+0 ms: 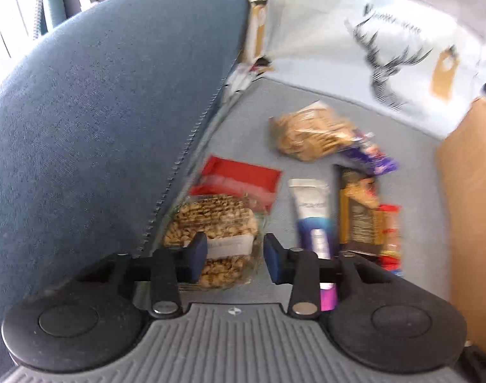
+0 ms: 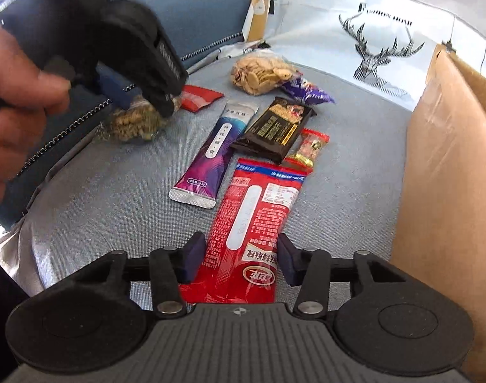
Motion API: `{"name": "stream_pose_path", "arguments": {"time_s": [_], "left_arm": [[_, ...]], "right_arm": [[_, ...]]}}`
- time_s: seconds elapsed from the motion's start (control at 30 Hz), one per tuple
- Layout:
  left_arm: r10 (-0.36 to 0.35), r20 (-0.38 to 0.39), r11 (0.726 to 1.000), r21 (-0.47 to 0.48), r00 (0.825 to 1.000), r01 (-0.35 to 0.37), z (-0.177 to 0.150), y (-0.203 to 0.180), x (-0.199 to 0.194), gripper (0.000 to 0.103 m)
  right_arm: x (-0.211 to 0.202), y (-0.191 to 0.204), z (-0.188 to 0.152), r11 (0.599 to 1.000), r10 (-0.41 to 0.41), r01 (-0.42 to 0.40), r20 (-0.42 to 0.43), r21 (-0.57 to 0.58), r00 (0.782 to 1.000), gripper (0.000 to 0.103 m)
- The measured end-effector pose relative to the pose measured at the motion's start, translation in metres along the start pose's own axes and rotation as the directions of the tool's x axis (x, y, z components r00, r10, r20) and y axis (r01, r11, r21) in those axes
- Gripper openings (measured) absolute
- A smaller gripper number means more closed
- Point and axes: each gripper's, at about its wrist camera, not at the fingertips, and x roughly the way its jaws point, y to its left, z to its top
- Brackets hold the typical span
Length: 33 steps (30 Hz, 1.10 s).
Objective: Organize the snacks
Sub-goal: 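Grasp the red-white bar with the right tool while the left tool grasps the clear nut bag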
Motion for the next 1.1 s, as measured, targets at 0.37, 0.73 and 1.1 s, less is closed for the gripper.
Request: {"name": "stream_pose_path", "arguments": {"time_s": [0.37, 0.73, 1.1], "left_arm": [[-0.044, -0.081, 0.954, -0.3, 0.996, 0.017, -0.007, 0.03, 0.0, 0.084], [-0.045, -0.144, 0.895, -0.445, 0.989, -0.024, 0.008, 0.037, 0.034, 0.094], [0.017, -0.123, 0.945, -0.322, 0.992, -0.056, 0.014, 0.024, 0.038, 0.079]], "right_arm": [[-0.012, 0.0, -0.003, 1.0, 0.004, -0.004, 0.008, 0.015, 1.0, 0.04], [0.0, -0.008, 0.0, 0.998, 0.016, -0.016, -0.013, 0.056, 1.0, 0.048], [0.0, -0.007, 0.0, 0.999, 0.027, -0.027, 0.001, 0.042, 1.0, 0.04]]}}
